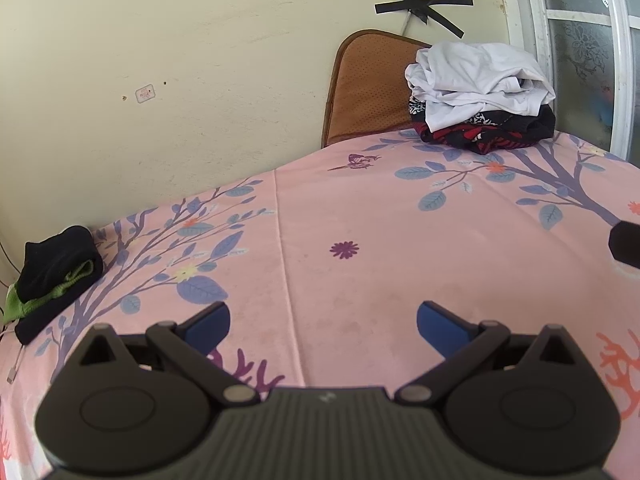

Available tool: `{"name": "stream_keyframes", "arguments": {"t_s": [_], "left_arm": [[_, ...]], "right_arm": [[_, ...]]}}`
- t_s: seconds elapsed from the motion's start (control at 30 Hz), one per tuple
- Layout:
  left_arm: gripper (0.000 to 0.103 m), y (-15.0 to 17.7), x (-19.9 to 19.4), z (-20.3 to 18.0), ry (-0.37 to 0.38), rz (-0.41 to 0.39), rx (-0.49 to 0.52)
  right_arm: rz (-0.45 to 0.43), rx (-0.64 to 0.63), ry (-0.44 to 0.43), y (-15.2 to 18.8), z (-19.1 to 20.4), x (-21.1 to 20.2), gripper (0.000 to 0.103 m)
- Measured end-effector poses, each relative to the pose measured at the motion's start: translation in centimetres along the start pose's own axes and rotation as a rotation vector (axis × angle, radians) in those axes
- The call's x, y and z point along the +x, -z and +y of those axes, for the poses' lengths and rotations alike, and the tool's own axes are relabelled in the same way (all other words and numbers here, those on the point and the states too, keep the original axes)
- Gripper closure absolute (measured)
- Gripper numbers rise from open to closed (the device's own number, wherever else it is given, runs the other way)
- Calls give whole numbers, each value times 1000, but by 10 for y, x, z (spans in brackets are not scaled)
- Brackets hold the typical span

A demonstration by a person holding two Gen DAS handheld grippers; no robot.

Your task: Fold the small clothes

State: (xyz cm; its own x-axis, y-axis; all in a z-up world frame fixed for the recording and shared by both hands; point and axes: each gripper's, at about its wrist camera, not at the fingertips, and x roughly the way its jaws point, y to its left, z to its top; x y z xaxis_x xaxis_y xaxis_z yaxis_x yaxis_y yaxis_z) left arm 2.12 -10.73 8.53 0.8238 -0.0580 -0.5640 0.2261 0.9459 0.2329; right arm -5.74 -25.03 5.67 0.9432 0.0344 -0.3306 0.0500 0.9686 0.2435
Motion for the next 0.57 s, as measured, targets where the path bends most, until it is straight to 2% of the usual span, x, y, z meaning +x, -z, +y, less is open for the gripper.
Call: {"name": "stream_keyframes", "arguments": {"t_s": [0.57], "left_arm": [[0,-2,-6,-1,43,-25,-6]], "right_arm": [[-9,-6,0,0,2,-3,16]]}}
